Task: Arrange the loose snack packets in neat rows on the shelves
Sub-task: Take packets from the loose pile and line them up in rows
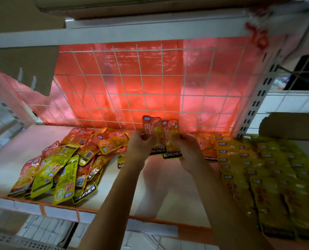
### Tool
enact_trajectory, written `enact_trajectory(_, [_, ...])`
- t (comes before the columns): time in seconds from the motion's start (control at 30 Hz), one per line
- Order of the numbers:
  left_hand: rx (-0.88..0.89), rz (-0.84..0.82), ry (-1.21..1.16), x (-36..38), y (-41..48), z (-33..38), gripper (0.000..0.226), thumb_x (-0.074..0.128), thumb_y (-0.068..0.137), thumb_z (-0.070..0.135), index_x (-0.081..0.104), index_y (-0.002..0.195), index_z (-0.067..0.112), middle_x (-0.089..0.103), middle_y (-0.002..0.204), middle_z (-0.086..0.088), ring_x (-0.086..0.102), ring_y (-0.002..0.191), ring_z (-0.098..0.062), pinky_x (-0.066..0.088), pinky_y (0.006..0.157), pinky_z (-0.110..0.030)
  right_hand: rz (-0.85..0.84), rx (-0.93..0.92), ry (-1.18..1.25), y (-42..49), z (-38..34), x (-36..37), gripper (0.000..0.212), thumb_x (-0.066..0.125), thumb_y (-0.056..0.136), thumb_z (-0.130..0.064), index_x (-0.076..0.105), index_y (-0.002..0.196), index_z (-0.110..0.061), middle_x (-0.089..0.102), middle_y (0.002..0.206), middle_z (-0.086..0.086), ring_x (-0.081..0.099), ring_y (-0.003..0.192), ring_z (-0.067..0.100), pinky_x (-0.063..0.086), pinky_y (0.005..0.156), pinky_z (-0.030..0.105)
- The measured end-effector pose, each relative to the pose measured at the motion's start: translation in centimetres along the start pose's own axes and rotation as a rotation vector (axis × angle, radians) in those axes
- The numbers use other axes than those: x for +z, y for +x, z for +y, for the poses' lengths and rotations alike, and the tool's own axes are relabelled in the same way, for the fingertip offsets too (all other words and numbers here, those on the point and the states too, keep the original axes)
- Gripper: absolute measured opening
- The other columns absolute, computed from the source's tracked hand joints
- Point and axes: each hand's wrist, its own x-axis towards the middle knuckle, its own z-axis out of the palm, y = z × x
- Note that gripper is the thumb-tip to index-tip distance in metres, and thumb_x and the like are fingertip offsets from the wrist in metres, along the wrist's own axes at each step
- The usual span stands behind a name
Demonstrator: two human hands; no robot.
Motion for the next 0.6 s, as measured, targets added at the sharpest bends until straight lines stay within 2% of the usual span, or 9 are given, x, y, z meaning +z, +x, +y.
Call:
enact_trajectory(0.07, [-0.033,-0.019,-0.024,1.4,-0.4,0.3,0.006,0.068,0.087,0.018,0.068,0.084,0.023,0.073,0.087,-0.007,0.069,0.084,-0.030,0.055,0.078,-0.049,0.069,0.002,-0.019,-0.5,-0.3,-2.3,0.010,0.060,0.085,0.001,0.065,0.080,-0.005,0.059,0.083,0.018,0.055,0.079,0.027,0.044,0.074,0.044])
enact_trajectory(0.13, [-0.064,-0.039,-0.044,3.2,-0.9,0.5,0.009,0.068,0.088,0.020,0.067,0.079,0.020,0.072,0.088,-0.012,0.067,0.081,-0.029,0.055,0.077,-0.051,0.131,-0.014,-0.062,-1.1,-0.6,-4.5,0.012,0.058,0.084,0.002,0.062,0.074,-0.003,0.051,0.076,0.014,0.045,0.079,0.024,0.037,0.073,0.041])
enact_trajectory(0.2, [-0.075,-0.063,-0.059,5.1,-1.6,0.8,0.012,0.068,0.087,0.019,0.067,0.075,0.019,0.071,0.084,-0.010,0.065,0.078,-0.026,0.054,0.075,-0.048,0.182,-0.039,-0.086,-1.9,-1.0,-6.8,0.008,0.058,0.082,0.002,0.060,0.074,0.001,0.045,0.074,0.012,0.040,0.081,0.022,0.031,0.073,0.037])
enact_trajectory(0.3, [-0.068,-0.142,-0.122,8.1,-2.9,1.7,0.013,0.069,0.085,0.014,0.069,0.074,0.021,0.071,0.075,0.005,0.065,0.073,-0.017,0.050,0.066,-0.029,0.251,-0.062,-0.143,-3.0,-2.0,-10.4,0.020,0.061,0.081,-0.001,0.060,0.065,-0.013,0.049,0.072,0.013,0.044,0.076,0.023,0.034,0.070,0.039])
enact_trajectory(0.33, [-0.058,-0.173,-0.128,9.1,-3.4,2.0,0.011,0.069,0.083,0.014,0.070,0.075,0.021,0.071,0.072,0.007,0.064,0.070,-0.014,0.048,0.065,-0.027,0.272,-0.067,-0.153,-3.4,-2.4,-11.7,0.021,0.062,0.081,-0.003,0.062,0.064,-0.015,0.053,0.073,0.015,0.049,0.075,0.024,0.038,0.070,0.039])
enact_trajectory(0.43, [-0.028,-0.225,-0.099,12.3,-4.9,3.0,0.008,0.071,0.080,0.016,0.070,0.072,0.016,0.064,0.061,0.009,0.058,0.061,-0.011,0.043,0.063,-0.027,0.305,-0.090,-0.193,-4.2,-3.6,-15.2,0.021,0.062,0.083,-0.005,0.064,0.065,-0.015,0.059,0.074,0.013,0.054,0.074,0.023,0.043,0.071,0.038])
enact_trajectory(0.53, [-0.025,-0.258,-0.072,15.9,-6.3,3.9,0.015,0.071,0.083,0.015,0.067,0.068,0.013,0.059,0.055,0.008,0.054,0.058,-0.013,0.040,0.061,-0.028,0.363,-0.123,-0.233,-4.9,-4.8,-19.0,0.026,0.062,0.084,-0.006,0.057,0.060,-0.014,0.050,0.063,0.006,0.044,0.067,0.018,0.034,0.065,0.032])
enact_trajectory(0.6, [0.007,-0.287,-0.047,18.6,-7.4,4.7,0.022,0.071,0.083,0.016,0.063,0.062,0.017,0.055,0.051,0.010,0.050,0.055,-0.011,0.038,0.059,-0.027,0.368,-0.126,-0.256,-5.3,-5.7,-21.8,0.019,0.061,0.085,-0.008,0.058,0.067,-0.005,0.049,0.067,0.008,0.043,0.069,0.018,0.032,0.066,0.032])
